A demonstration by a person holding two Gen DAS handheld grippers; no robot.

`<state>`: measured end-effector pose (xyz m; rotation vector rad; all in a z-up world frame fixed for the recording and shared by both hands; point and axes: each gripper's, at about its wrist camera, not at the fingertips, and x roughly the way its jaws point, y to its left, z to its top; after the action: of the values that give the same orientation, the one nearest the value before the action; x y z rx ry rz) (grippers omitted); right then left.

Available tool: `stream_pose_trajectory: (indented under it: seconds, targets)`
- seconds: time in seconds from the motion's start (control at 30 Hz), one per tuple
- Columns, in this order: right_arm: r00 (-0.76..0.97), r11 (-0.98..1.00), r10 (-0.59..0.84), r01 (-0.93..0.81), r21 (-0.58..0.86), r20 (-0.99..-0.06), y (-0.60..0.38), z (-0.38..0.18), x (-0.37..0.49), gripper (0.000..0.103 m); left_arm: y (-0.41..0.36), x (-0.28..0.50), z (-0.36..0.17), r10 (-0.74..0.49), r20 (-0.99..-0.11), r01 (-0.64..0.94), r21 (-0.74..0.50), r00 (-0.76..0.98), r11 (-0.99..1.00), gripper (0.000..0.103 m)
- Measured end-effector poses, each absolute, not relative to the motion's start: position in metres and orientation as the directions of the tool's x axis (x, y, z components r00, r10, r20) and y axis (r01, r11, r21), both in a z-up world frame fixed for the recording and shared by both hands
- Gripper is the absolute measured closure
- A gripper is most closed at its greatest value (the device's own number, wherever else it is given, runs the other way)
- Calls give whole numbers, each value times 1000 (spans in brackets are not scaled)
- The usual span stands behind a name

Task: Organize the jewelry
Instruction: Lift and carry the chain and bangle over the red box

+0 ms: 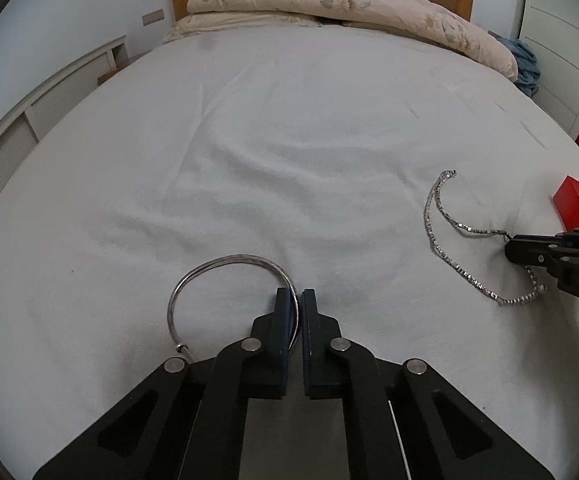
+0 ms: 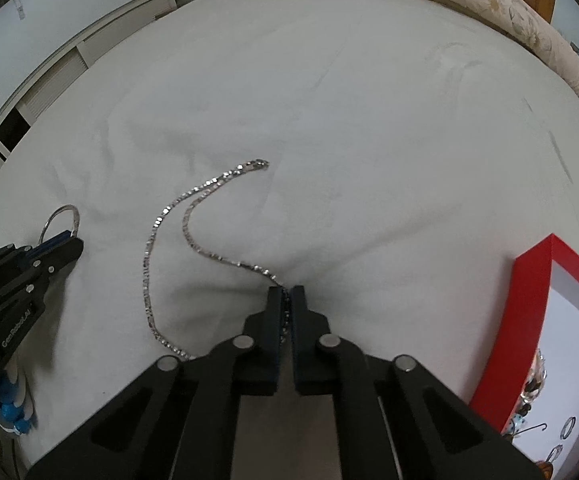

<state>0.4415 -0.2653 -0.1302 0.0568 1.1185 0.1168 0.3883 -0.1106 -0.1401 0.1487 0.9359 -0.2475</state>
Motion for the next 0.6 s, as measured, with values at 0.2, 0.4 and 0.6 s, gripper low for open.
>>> stream_pose_trajectory:
  seconds: [0.2,0.4,0.6]
  targets:
    - [469,992,123,-74,99,-874,-259,-125,430,100,-115,385,-137,-129,-801,268,40,584,963,99]
    - [502,990,138,-86,109,-854,-255,-113,416,101,-115,381,-129,-134,-790,264,37,599,964,99]
    - [543,986,168,-96,138,-823,-255,-83,395,101,-109,370,-115,-144,-778,259,25,611,966,99]
